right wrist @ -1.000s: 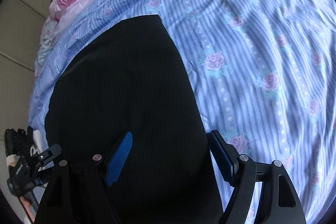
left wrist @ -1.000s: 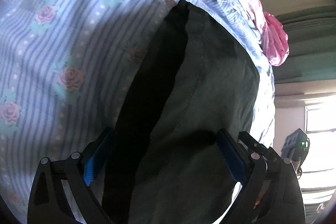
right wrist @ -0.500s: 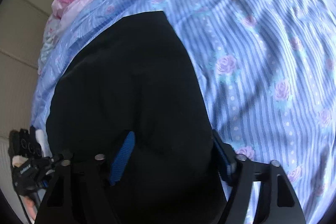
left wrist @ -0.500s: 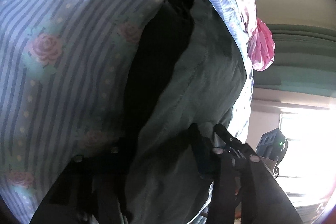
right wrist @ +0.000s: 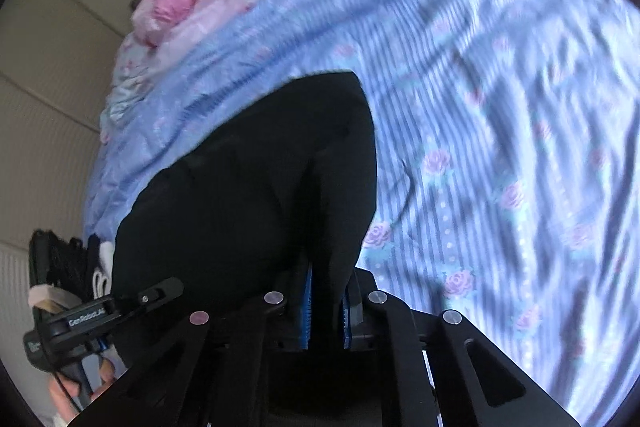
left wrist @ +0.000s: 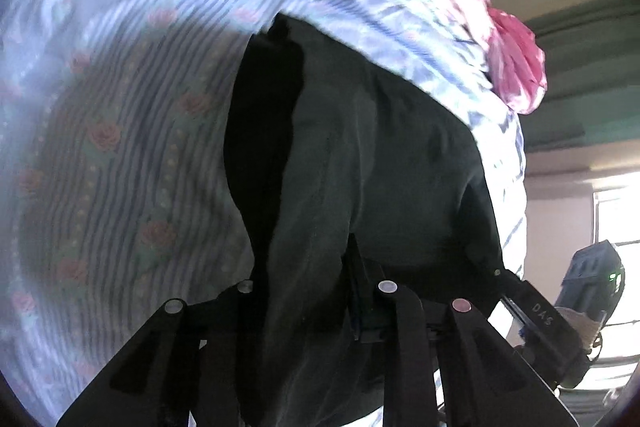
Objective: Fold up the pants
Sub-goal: 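Lift the folded shorts with both grippers and carry toward the clothes stack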
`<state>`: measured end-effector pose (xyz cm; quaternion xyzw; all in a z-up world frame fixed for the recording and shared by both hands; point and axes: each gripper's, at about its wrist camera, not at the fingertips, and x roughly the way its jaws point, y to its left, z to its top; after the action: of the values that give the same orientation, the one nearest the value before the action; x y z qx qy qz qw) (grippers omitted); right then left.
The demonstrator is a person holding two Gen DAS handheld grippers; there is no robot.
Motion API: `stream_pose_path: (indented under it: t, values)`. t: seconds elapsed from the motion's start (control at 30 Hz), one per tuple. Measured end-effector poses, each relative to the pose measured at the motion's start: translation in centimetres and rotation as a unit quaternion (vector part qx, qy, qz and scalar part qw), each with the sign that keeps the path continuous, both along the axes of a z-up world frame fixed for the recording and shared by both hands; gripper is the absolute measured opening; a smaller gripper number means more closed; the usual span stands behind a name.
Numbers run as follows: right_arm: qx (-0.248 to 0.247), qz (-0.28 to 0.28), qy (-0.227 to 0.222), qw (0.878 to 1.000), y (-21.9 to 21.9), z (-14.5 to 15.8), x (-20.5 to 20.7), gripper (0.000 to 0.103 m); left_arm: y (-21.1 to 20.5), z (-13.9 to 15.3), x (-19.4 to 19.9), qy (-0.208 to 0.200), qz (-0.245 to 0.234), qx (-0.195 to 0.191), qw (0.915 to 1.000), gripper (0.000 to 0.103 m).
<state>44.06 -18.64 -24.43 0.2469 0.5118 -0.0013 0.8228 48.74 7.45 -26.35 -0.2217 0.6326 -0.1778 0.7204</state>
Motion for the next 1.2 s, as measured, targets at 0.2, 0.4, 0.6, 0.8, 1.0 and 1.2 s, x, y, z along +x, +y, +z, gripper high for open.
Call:
stream_pose_path:
  t: [0.2,0.4,0.6,0.8,1.0,1.2]
  values:
    - [0.0,0.013,-0.039,0.999,-0.6,5.9,-3.5,0.011,0.6,6.3,-3.9,-0.047,0.011,0.003,0.9988,0.023]
    - [-0.016,0.05,-0.08,0.995,0.2,12.3,-8.3,0.011,1.2,12.5,-9.8,-0.094,0.034,0.027,0.9946,0.023]
    - [-0.025,0.106,-0.109,0.988,1.6,16.9,-11.9,0.011,2.3,17.4,-15.3,-0.13,0.08,0.04,0.9875,0.023]
    - [-0.011,0.155,-0.148,0.977,4.3,19.6,-13.5,0.011,5.0,20.5,-19.3,-0.15,0.125,0.051,0.9795,0.023]
    - [-0.004,0.193,-0.163,0.968,9.1,21.0,-15.0,0.011,9.9,22.5,-21.3,-0.168,0.155,0.059,0.9718,0.023]
    - [-0.016,0.226,-0.18,0.957,17.2,22.5,-15.1,0.011,17.8,23.0,-21.8,-0.192,0.171,0.057,0.9648,0.023]
